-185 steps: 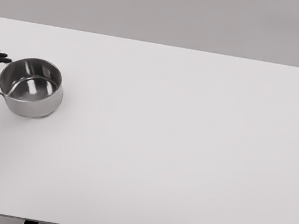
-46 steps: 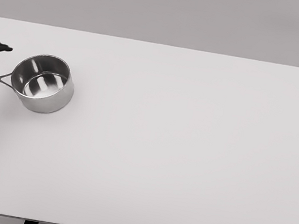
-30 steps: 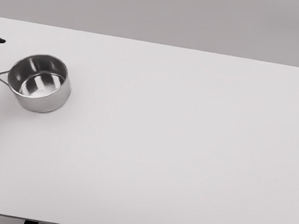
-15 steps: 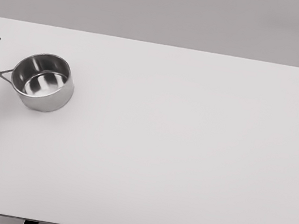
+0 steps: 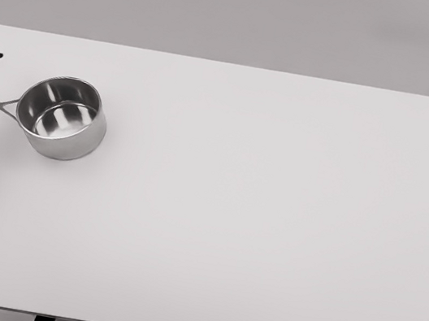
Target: Rotate pot handle
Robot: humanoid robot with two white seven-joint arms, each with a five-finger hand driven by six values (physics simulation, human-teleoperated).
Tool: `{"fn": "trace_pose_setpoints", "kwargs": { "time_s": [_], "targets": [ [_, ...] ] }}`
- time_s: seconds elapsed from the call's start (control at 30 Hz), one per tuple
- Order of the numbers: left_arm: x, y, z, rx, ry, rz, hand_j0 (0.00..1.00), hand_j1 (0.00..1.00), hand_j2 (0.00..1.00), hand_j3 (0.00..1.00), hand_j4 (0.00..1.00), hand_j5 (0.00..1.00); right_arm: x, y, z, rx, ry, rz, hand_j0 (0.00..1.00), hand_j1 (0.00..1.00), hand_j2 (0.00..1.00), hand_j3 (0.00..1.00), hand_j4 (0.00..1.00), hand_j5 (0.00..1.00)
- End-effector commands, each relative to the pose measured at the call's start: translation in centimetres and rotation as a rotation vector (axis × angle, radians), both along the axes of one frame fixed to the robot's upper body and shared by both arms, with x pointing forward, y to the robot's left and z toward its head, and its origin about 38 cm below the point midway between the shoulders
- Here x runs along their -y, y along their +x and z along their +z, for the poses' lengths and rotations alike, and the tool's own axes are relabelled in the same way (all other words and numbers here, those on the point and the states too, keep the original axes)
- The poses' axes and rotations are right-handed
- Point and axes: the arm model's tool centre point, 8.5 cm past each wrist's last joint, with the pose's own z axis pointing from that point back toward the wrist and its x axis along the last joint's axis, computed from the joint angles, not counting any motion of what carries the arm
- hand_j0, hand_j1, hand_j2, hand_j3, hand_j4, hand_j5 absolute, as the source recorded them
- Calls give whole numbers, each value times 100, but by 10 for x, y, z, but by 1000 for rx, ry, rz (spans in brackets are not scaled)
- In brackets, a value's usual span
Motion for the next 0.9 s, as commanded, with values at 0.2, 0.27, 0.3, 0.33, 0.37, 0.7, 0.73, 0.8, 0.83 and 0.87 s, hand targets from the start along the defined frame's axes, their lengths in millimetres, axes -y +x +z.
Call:
{"fn": "trace_pose_setpoints", "kwargs": {
  "time_s": [0.2, 0.27, 0.3, 0.33, 0.37, 0.7, 0.73, 0.8, 0.83, 0.87],
  "targets": [
    [8, -8, 3, 12, -35, -29, 100, 100, 100, 100, 100, 100, 0, 0, 0, -1, 0, 0, 100, 100, 100, 100, 100, 100],
    [10, -9, 6, 19, -50, -38, 100, 100, 100, 100, 100, 100, 0, -1, 0, -2, 0, 0, 100, 100, 100, 100, 100, 100],
    [14, -9, 8, 28, -56, -50, 100, 100, 100, 100, 100, 100, 0, 0, 0, -1, -1, 0, 100, 100, 100, 100, 100, 100],
    [18, -8, 13, 43, -61, -64, 100, 100, 100, 100, 100, 100, 0, 0, 0, -1, 0, 0, 100, 100, 100, 100, 100, 100],
    [22, -8, 19, 63, -91, -75, 100, 100, 100, 100, 100, 100, 0, 0, 0, 0, -1, 0, 100, 100, 100, 100, 100, 100],
    [50, -31, 59, 169, -256, -190, 100, 100, 100, 100, 100, 100, 0, 0, 0, -1, 0, 0, 100, 100, 100, 100, 100, 100],
    [61, -33, 66, 189, -257, -225, 100, 100, 100, 100, 100, 100, 0, 0, 0, -1, 0, 0, 100, 100, 100, 100, 100, 100],
    [84, -38, 80, 227, -303, -301, 100, 100, 100, 100, 100, 100, 0, 0, 0, -1, -1, 0, 100, 100, 100, 100, 100, 100],
    [99, -42, 88, 247, -308, -351, 100, 100, 100, 100, 100, 100, 0, 0, 0, 0, 0, 0, 100, 100, 100, 100, 100, 100],
    [109, -45, 89, 246, -306, -382, 100, 100, 100, 100, 100, 100, 0, 0, 0, 1, 0, 0, 100, 100, 100, 100, 100, 100]
  ]
}}
